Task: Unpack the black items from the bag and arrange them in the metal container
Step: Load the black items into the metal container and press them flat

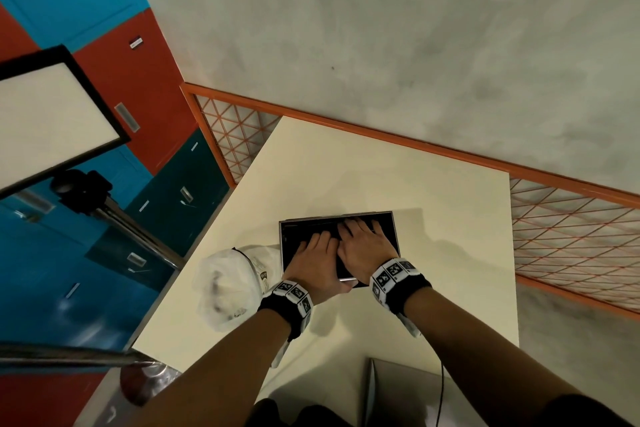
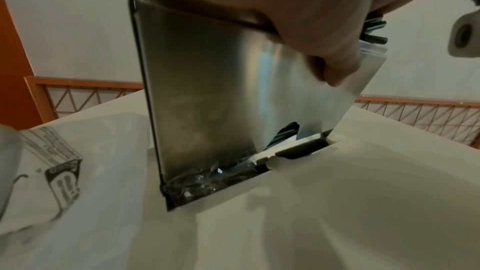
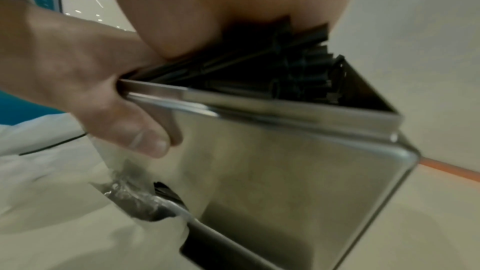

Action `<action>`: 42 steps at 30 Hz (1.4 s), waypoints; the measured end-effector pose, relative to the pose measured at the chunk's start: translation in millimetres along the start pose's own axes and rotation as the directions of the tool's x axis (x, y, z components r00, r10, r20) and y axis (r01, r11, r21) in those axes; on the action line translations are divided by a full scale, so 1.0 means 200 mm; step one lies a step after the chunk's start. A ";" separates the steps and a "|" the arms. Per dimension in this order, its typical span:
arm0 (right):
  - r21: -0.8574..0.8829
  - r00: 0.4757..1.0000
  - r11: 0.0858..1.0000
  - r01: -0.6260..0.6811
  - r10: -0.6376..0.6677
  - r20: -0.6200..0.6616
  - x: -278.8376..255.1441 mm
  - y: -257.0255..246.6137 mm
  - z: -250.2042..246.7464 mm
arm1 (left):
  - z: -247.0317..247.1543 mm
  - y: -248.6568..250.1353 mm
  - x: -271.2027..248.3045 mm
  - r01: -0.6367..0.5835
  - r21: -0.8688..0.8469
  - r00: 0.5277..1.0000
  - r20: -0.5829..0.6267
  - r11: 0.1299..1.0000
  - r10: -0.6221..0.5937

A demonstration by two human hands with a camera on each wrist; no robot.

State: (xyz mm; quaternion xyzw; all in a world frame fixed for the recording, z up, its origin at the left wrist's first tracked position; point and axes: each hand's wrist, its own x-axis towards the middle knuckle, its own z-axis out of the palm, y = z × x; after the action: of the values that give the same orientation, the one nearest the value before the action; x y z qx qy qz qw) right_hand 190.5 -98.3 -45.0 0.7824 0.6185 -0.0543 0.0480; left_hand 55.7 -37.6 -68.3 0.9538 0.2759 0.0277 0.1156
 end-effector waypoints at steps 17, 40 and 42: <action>0.034 0.995 0.998 -0.058 0.060 -0.077 -0.02 0.03 0.00 | 0.01 0.01 0.00 0.052 0.020 0.998 -0.031 0.998 -0.051; 0.047 0.950 0.999 -0.007 -0.008 0.311 0.17 0.06 -0.12 | 0.00 -0.02 0.02 0.020 0.050 0.999 0.026 0.999 -0.022; 0.070 0.951 0.997 -0.032 0.009 0.309 0.17 0.06 -0.13 | -0.01 -0.02 0.02 0.015 0.044 1.000 0.026 0.999 -0.016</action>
State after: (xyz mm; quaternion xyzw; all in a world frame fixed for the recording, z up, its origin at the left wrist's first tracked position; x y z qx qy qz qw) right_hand 211.1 -64.8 -24.3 0.7718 0.5930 -0.1983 0.1158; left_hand 57.5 -31.6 -68.0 0.9542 0.2825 0.0081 0.0983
